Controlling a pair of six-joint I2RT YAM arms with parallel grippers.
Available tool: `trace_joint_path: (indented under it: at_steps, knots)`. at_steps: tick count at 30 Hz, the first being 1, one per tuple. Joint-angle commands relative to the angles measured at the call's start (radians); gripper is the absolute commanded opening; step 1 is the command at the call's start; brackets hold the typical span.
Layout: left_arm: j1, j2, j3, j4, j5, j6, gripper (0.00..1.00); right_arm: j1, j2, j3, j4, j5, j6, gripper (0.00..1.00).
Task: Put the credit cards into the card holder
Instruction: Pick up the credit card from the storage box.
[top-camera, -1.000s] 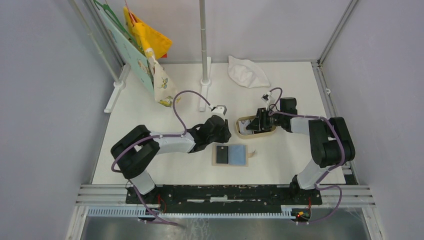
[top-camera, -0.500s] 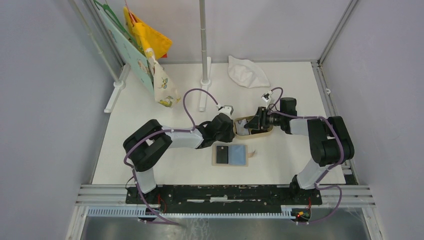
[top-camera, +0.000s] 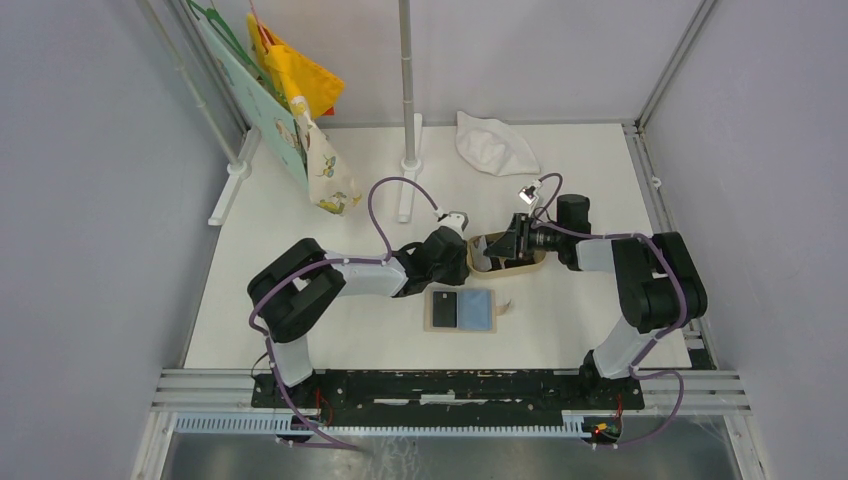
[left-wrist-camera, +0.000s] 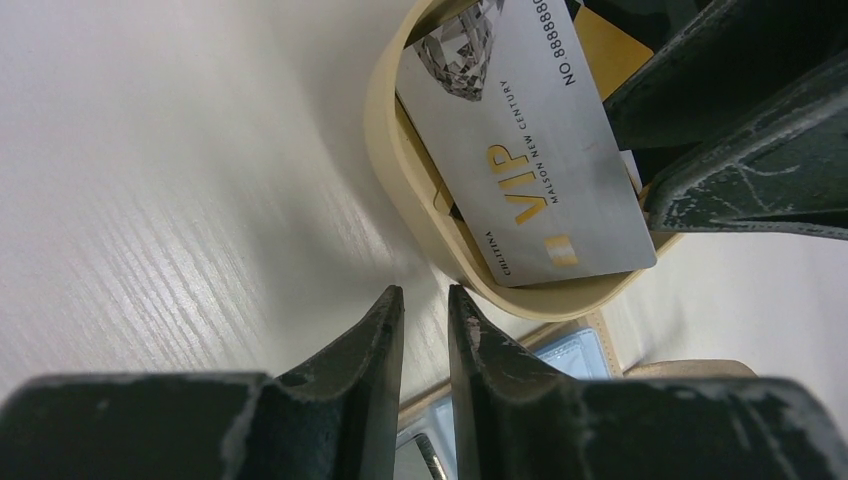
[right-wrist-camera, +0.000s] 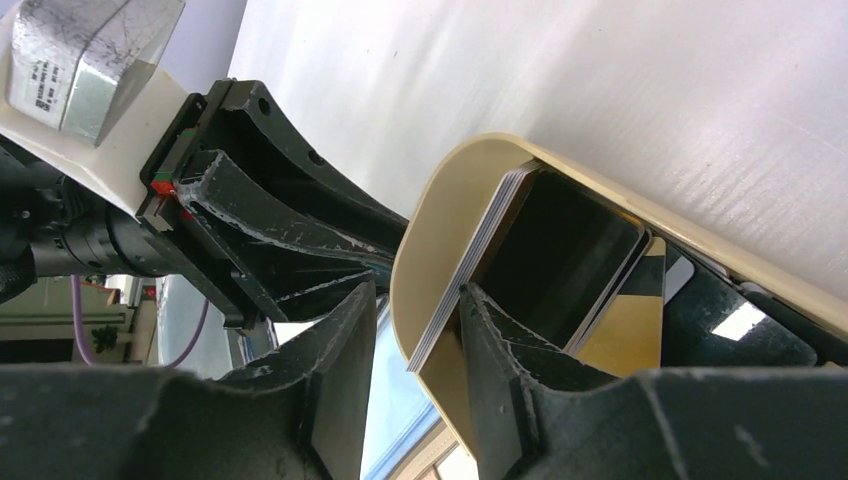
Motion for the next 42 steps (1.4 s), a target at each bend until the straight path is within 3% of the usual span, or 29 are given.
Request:
trace_joint_path:
  at_steps: [1,6,18,29,42]
  knots:
    - [-0.003,-0.003,0.048,0.048,0.012,0.037,0.29,0.023,0.020,0.027,-0.095,0.017,-0.098,0.42]
    - [-0.001,-0.004,0.048,0.048,0.014,0.039,0.29,0.024,0.007,0.046,-0.174,0.093,-0.163,0.49]
    - [-0.002,-0.007,0.051,0.063,0.052,0.042,0.29,0.054,0.067,0.051,-0.146,0.078,-0.130,0.54]
    - [-0.002,-0.043,0.026,0.078,0.053,0.042,0.29,0.052,0.060,0.085,-0.203,0.144,-0.144,0.52]
    - [-0.002,-0.147,-0.029,0.065,0.020,0.056,0.37,-0.004,0.046,0.087,-0.189,0.067,-0.100,0.45]
